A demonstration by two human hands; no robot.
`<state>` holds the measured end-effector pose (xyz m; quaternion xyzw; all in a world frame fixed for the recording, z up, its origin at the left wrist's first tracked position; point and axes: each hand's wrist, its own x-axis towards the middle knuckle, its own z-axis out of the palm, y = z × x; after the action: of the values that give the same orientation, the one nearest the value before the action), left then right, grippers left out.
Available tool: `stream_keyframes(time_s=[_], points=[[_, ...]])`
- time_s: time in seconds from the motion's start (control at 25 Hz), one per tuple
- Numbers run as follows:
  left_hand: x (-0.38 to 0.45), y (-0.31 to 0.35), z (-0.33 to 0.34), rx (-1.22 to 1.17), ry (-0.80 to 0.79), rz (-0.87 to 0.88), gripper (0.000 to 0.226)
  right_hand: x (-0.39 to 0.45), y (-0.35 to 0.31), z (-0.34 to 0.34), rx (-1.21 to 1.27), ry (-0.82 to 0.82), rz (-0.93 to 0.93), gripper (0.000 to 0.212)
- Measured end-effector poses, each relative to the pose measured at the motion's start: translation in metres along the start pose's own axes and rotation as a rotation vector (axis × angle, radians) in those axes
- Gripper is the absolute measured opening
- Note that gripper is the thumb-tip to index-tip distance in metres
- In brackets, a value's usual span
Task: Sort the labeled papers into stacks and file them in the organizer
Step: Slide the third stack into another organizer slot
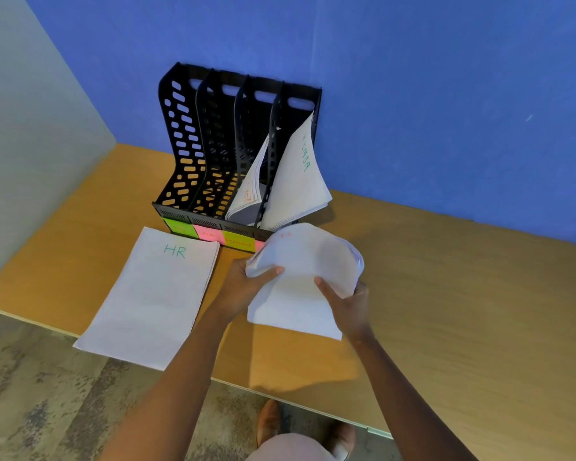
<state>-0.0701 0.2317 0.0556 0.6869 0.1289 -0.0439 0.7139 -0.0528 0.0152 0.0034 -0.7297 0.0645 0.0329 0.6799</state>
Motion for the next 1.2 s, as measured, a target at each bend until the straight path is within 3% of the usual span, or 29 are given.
stream_keyframes(time_s=[0.2, 0.44, 0.64, 0.76, 0.88, 1.2], points=[[-0.013, -0.007, 0.003, 0.061, 0.023, -0.062, 0.01, -0.011, 0.005, 0.0, -0.002, 0.002, 0.003, 0.013], [-0.012, 0.025, 0.004, 0.075, 0.026, 0.128, 0.032, -0.01, -0.019, 0.018, -0.023, -0.007, -0.252, 0.009], [-0.018, 0.012, 0.005, 0.091, -0.009, 0.09, 0.048, -0.013, 0.005, 0.023, -0.082, -0.029, -0.057, 0.016], [-0.019, 0.01, 0.004, 0.084, -0.005, 0.064, 0.042, -0.013, 0.004, 0.023, -0.064, -0.054, -0.021, 0.023], [-0.016, 0.018, -0.003, 0.114, 0.073, 0.104, 0.034, -0.006, -0.004, 0.027, -0.005, -0.077, -0.014, 0.016], [0.001, 0.064, -0.055, 0.07, 0.415, 0.287, 0.036, 0.009, -0.036, 0.058, -0.02, -0.272, -0.19, 0.032]])
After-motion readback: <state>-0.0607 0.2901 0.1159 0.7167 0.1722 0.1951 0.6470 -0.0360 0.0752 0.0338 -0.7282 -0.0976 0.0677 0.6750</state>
